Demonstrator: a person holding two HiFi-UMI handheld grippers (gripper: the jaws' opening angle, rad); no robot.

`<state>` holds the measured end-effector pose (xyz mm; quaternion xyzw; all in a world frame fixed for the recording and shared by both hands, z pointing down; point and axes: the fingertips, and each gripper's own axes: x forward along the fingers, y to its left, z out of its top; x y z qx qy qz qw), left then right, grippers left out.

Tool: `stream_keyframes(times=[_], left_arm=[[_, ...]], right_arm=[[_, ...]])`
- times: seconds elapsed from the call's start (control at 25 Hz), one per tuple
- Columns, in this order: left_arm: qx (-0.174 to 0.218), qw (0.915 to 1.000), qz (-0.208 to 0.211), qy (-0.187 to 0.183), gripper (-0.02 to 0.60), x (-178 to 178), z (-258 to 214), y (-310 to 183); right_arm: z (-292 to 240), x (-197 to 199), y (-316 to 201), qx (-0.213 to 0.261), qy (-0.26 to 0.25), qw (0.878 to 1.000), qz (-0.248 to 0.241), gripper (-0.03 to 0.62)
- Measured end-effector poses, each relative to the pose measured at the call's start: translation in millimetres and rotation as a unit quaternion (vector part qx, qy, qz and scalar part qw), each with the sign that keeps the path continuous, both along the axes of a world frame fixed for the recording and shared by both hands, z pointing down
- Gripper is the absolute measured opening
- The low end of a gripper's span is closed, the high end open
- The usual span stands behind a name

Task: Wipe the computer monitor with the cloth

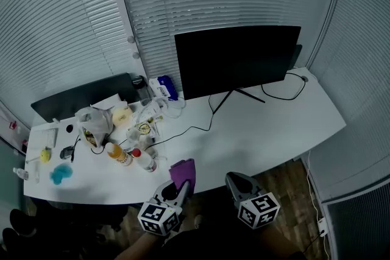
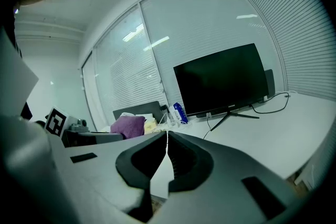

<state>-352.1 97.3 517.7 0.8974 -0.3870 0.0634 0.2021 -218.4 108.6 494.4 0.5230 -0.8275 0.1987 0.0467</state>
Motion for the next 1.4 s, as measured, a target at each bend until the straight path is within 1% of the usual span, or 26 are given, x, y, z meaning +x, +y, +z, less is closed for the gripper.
stream_keyframes(times=[0.32, 0.6, 0.76, 1.0, 1.4], left_arm=[[0.003, 0.9999, -0.014, 0.001, 0.075, -1.7, -3.7, -4.9], [0.002, 0.9995, -0.030, 0.005, 0.074, 6.7, -2.8, -9.4], [0.002, 0.9993, -0.037, 0.004, 0.074, 20.9, -3.7, -9.7], [0.001, 0.9982, -0.060, 0.000, 0.075, 48.9, -8.8, -15.7], [0.002, 0.9928, -0.120, -0.002, 0.075, 101.5, -16.2, -33.0]], right_arm=[[-3.8, 9.5, 0.0, 0.006, 0.003, 1.000, 0.004, 0.026], [-8.2, 25.1, -4.0, 0.010, 0.004, 1.000, 0.001, 0.026], [-10.6, 37.8, -9.7, 0.013, 0.000, 1.000, -0.007, 0.026], [-11.5, 63.4, -20.2, 0.007, -0.004, 0.999, -0.035, 0.026], [-17.2, 123.1, -50.2, 0.005, 0.001, 0.996, -0.092, 0.026]])
